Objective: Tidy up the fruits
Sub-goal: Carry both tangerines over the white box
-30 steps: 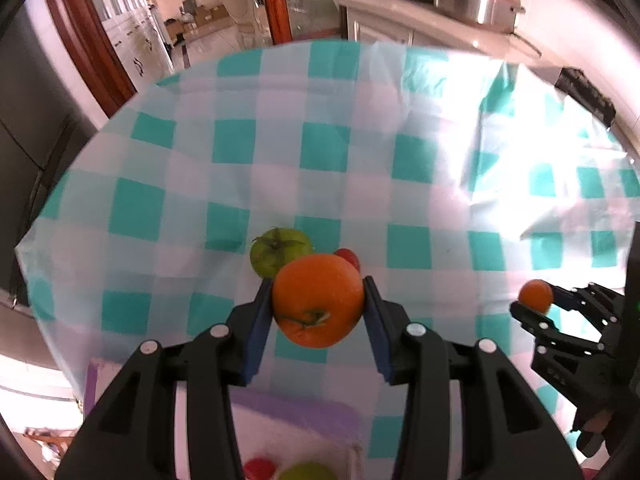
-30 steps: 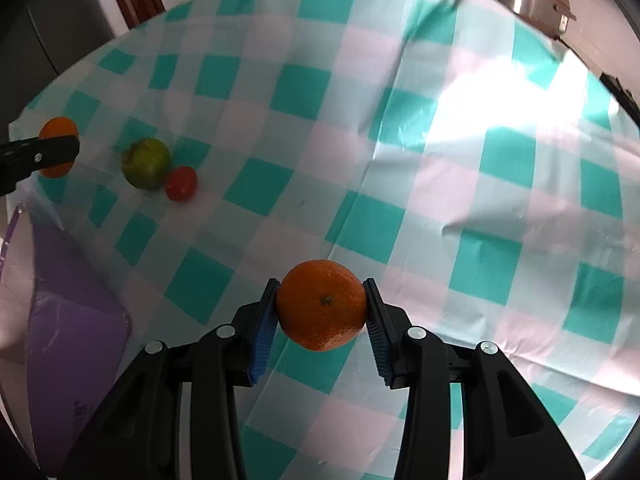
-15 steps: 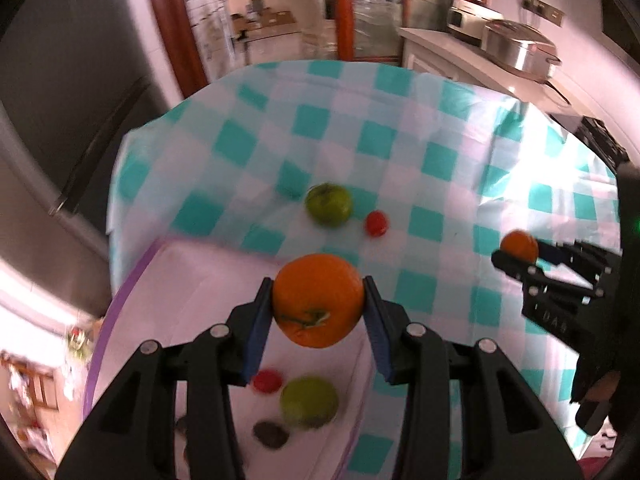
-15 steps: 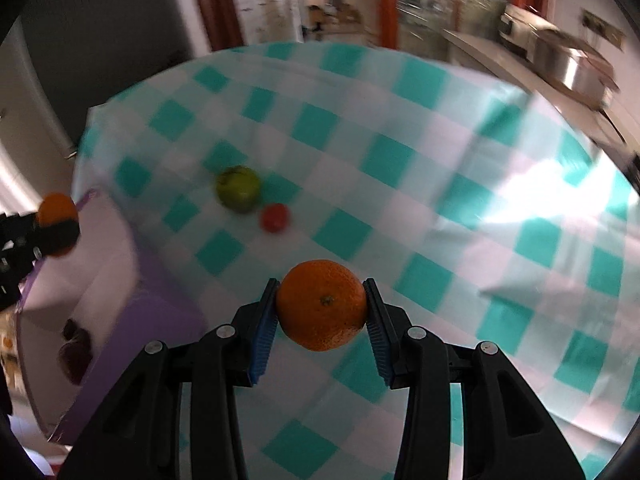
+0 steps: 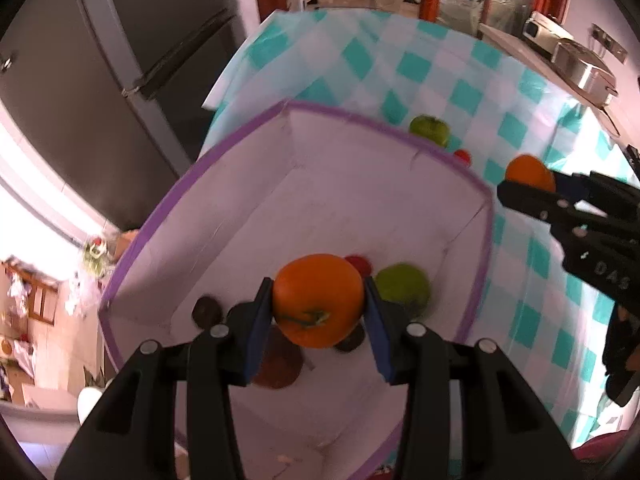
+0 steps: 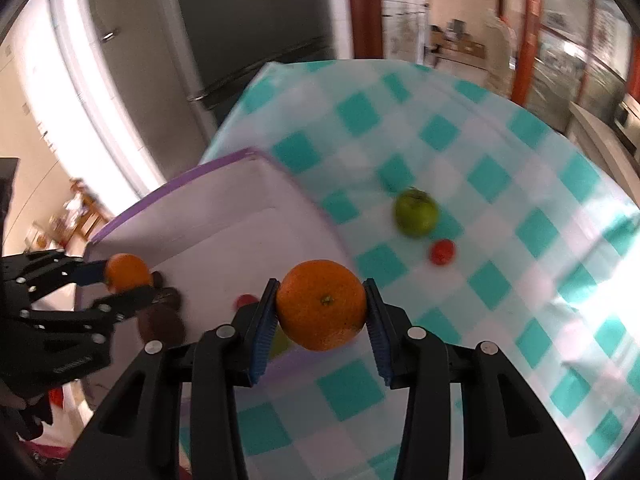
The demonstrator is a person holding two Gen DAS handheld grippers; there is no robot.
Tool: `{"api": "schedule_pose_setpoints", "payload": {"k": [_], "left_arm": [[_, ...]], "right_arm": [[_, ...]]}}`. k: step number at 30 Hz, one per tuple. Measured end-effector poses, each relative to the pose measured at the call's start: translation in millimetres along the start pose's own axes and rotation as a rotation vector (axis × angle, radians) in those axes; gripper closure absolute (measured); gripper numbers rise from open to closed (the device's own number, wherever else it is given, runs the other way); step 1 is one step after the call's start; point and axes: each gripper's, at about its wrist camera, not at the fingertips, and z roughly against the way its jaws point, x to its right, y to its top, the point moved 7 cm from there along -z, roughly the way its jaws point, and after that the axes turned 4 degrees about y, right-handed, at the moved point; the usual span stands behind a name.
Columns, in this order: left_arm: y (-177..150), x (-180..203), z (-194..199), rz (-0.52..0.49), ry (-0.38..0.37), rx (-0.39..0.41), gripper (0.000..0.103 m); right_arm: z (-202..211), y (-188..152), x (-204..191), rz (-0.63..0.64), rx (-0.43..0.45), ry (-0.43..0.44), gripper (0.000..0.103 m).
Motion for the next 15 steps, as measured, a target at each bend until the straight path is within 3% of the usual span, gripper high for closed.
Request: {"api": "schedule_pose_setpoints", "payload": {"k": [7,15], "left_arm": [[-29,-29,-16,0.037,0.011,-0.066,0.059],[-52,-37,-33,0.003,-0.005,-0.143,0.059]], "right_arm": [[-17,0,-40,0.081,-0.046,0.061,0.062],[-58,-5,-58,0.12,-0.163,0.054,0.062]]}}
